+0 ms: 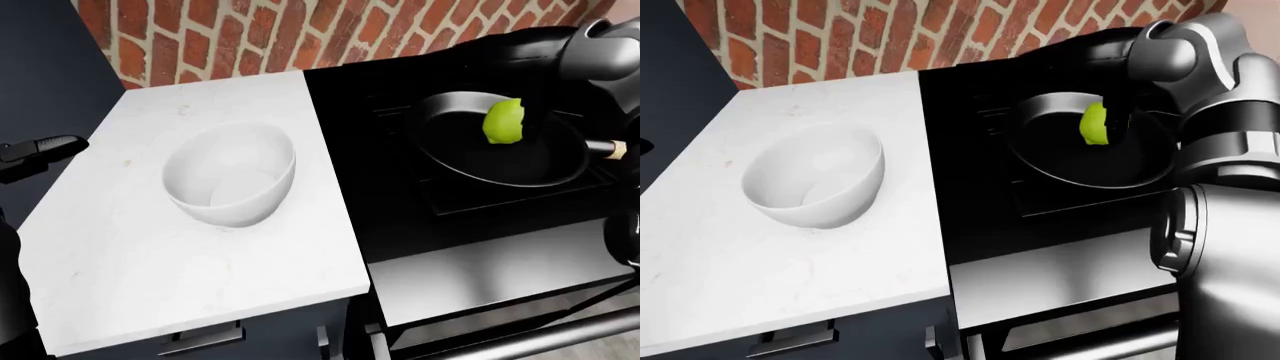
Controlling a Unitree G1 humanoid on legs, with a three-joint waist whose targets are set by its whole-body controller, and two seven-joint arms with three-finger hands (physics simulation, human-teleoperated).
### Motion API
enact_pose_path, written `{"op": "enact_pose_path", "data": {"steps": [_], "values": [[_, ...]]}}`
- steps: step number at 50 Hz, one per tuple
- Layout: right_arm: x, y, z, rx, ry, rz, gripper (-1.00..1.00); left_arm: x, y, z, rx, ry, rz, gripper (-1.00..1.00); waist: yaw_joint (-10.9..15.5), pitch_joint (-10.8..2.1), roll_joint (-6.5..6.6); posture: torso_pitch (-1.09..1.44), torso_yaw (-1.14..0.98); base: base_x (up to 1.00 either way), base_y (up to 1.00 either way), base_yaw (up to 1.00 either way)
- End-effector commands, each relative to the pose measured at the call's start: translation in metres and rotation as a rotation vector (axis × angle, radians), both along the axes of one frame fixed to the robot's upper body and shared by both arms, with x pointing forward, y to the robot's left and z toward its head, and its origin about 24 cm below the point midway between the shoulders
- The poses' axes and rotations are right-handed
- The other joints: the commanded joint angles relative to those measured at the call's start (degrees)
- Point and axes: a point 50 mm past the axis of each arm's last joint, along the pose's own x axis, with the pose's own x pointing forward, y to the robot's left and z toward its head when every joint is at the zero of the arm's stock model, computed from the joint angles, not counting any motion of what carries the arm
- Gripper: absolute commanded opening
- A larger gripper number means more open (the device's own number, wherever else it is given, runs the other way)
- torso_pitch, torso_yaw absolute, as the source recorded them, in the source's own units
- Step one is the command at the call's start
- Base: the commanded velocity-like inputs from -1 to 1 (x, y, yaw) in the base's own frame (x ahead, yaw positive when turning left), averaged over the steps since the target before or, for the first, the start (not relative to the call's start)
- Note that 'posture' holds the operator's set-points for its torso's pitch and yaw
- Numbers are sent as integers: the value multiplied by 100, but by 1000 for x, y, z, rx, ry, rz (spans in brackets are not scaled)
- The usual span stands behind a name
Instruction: Pick the lemon from the pan and place it in the bowl.
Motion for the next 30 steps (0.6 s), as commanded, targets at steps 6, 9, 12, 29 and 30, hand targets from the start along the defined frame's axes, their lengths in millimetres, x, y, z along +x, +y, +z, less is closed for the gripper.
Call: {"op": "enact_pose_path", "data": {"steps": [6,9,12,29,30], "values": [[-5,1,24,-20,-94,1,100,-7,-2,19,48,-79,5,100,-3,-155,7,0,0,0,0,0],[-4,0,21,-24,-86,-8,100,-7,-2,18,47,-78,6,100,-4,-156,6,0,0,0,0,0],[-3,-2,18,-22,-76,-24,100,-7,-1,18,46,-77,6,100,-5,-158,2,0,0,0,0,0],[0,-13,7,-13,-48,-102,100,-7,-1,18,44,-78,6,100,4,-164,-5,0,0,0,0,0],[1,-13,5,-11,-47,-103,100,-6,-1,17,44,-77,6,100,5,-165,-5,0,0,0,0,0]]}}
